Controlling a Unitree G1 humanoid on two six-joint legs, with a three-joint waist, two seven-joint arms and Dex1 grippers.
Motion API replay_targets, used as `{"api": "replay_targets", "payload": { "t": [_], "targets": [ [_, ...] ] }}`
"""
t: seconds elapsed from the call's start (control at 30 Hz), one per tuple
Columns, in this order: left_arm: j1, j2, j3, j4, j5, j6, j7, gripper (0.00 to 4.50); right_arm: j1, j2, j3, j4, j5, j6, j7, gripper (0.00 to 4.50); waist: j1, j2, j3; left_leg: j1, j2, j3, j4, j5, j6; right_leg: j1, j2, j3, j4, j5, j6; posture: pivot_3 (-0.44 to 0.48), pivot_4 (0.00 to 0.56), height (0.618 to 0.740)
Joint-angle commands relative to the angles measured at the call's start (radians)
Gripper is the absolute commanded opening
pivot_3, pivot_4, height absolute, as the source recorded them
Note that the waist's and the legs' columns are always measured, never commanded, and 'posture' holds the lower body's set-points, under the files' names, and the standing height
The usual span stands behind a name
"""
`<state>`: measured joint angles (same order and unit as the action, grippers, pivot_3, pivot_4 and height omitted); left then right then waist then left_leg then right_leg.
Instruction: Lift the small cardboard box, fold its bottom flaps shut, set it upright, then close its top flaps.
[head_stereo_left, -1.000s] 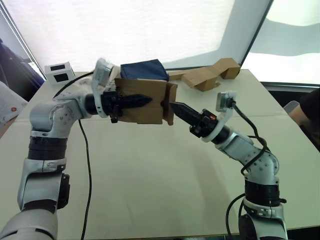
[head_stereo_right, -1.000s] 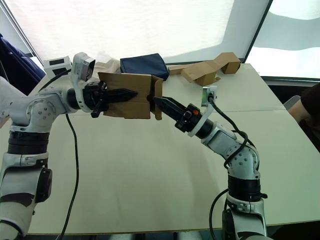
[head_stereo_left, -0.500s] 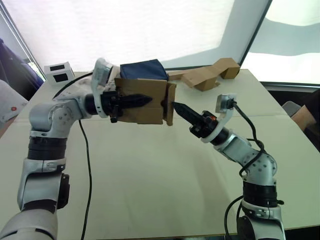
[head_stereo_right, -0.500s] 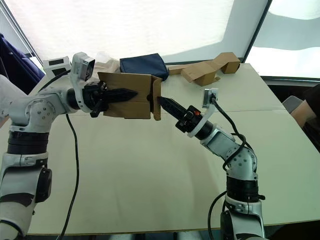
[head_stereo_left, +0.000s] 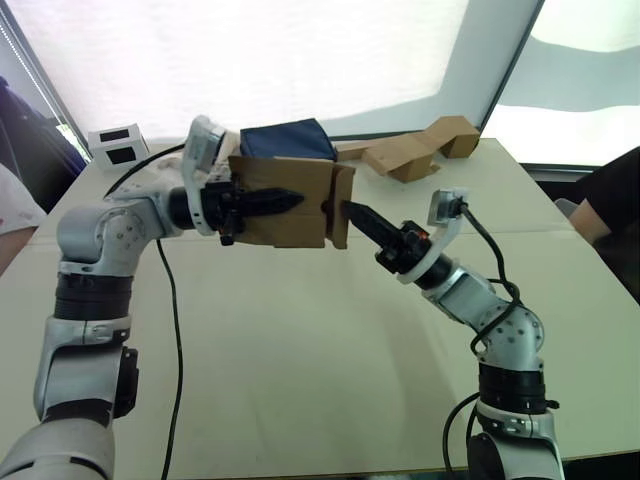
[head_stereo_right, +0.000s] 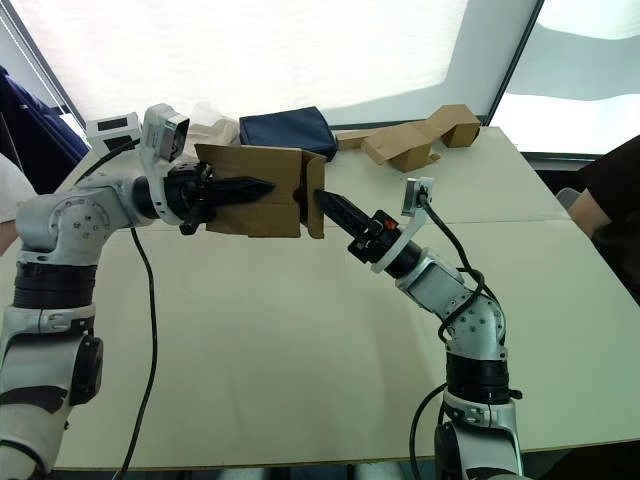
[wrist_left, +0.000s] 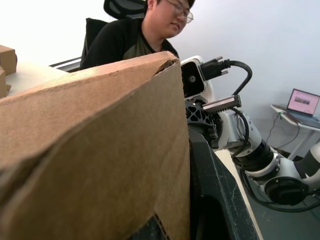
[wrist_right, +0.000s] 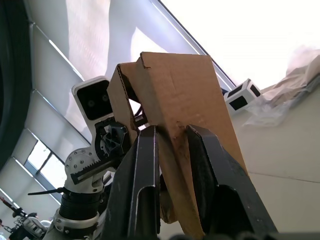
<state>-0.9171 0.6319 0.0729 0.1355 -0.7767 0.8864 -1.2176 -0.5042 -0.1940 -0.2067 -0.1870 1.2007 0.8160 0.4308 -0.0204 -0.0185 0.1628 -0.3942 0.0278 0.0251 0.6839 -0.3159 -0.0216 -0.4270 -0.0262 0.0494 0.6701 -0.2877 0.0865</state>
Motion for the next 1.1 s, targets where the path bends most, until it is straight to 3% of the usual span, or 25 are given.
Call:
{"api": "replay_targets", "payload": {
  "t": [0.03, 0.73, 1.1],
  "targets": [
    [-0.016, 0.013, 0.035, -0.030, -0.018, -0.007, 0.000, 0.00, -0.018, 0.013, -0.001, -0.008, -0.001, -0.025, -0.006, 0.90, 0.000, 0.000, 0.000, 0.000, 0.000, 0.000, 0.000, 0.000, 0.000, 0.000, 0.000, 0.000, 0.000, 0.000, 0.000, 0.000, 0.150, 0.740],
    [-0.010, -0.023, 0.029, -0.023, -0.009, -0.041, 0.030, 0.00, 0.006, 0.105, 0.048, -0.083, 0.080, -0.011, -0.058, 0.90, -0.001, 0.000, 0.000, 0.000, 0.000, 0.000, 0.000, 0.000, 0.000, 0.000, 0.000, 0.000, 0.000, 0.000, 0.000, 0.000, 0.150, 0.740],
    [0.000, -0.032, 0.040, -0.025, -0.005, -0.045, 0.048, 0.00, 0.013, 0.190, 0.082, -0.088, 0.038, -0.067, -0.096, 0.90, -0.001, 0.000, 0.000, 0.000, 0.000, 0.000, 0.000, 0.000, 0.000, 0.000, 0.000, 0.000, 0.000, 0.000, 0.000, 0.000, 0.150, 0.740]
  ]
}}
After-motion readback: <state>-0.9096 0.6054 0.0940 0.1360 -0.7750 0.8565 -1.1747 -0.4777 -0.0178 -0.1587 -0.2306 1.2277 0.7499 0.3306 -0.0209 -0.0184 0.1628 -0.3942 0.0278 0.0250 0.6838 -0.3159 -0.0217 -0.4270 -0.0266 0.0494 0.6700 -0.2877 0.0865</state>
